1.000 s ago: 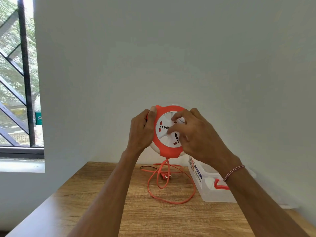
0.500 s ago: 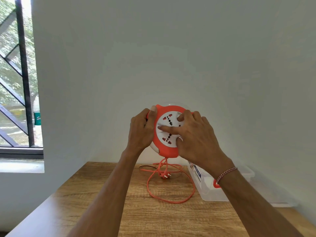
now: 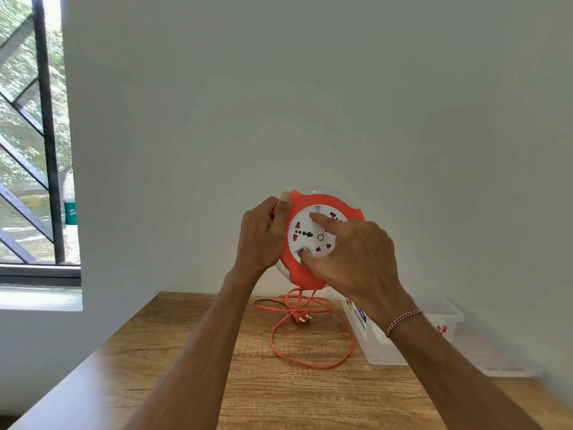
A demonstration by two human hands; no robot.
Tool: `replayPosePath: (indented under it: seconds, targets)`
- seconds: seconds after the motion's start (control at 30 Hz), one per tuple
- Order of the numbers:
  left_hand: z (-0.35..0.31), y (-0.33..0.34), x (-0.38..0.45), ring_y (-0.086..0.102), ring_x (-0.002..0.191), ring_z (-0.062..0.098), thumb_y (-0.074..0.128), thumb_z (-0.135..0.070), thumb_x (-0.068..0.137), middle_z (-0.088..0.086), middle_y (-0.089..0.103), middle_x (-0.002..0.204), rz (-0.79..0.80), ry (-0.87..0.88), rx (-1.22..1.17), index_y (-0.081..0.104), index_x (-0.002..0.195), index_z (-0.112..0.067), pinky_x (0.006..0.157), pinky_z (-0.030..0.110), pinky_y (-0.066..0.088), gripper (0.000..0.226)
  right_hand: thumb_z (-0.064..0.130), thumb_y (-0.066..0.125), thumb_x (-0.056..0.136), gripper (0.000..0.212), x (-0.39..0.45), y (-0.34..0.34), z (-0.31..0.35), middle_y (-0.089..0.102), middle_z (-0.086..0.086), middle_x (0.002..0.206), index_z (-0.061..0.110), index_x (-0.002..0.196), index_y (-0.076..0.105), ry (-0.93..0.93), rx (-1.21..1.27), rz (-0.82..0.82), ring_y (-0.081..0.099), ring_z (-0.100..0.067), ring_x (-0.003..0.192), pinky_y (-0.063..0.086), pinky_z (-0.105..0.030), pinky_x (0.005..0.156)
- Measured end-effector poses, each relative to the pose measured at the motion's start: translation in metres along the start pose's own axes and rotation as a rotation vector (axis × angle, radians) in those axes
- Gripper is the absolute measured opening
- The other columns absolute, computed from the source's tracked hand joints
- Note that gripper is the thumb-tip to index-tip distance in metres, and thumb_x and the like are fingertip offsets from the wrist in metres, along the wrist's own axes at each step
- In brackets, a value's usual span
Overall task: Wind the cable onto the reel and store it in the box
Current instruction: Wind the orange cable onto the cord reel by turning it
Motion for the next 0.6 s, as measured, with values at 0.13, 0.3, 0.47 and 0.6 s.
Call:
replayPosePath:
  seconds: [0.13,0.3,0.47,0.6]
  targets:
    - [0.003,-0.005,0.0,0.07,0.062,0.02,0.036,-0.048,0.103,0.008,0.072,0.073,-0.051,-0.064,-0.051,0.065,0.085,-0.006,0.059,0.038,0.06,0.055,0.07,0.055,0.081,0.068,0.006,0.003,-0.005,0.065,-0.006,0.118,0.034,0.138,0.051,-0.082,0.004,0.081,0.058,-0.024,0.102,0.051,-0.04,0.088]
    - [0.006,-0.015,0.003,0.069,0.067,0.033,0.035,-0.048,0.105,0.018,0.071,0.076,-0.132,-0.13,-0.056,0.064,0.086,0.001,0.063,0.054,0.059,0.059,0.044,0.068,0.085,0.043,0.011,-0.007,-0.008,0.06,-0.001,0.103,0.032,0.126,0.064,-0.221,0.131,0.076,0.045,-0.012,0.094,0.055,-0.03,0.075]
    - [0.008,-0.019,0.002,0.071,0.066,0.021,0.034,-0.052,0.103,0.009,0.073,0.077,-0.163,-0.188,-0.02,0.066,0.09,-0.005,0.066,0.047,0.063,0.058,0.024,0.074,0.082,0.026,0.004,-0.003,0.009,0.056,0.01,0.078,0.036,0.105,0.074,-0.425,0.206,0.336,0.046,-0.005,0.073,0.044,-0.021,0.06]
    - [0.009,-0.02,0.003,0.071,0.065,0.02,0.034,-0.052,0.104,0.008,0.073,0.076,-0.181,-0.215,-0.024,0.067,0.089,-0.007,0.067,0.045,0.063,0.057,0.024,0.064,0.087,0.033,-0.006,0.01,0.019,0.071,0.017,0.089,0.041,0.114,0.069,-0.443,0.187,0.482,0.045,0.007,0.058,0.044,-0.015,0.066]
Point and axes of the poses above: each hand's wrist, its own x-axis towards the middle knuckle, its own y-axis out of the palm, z = x × y, the point moved 5 cm from there along x, towards the middle knuckle
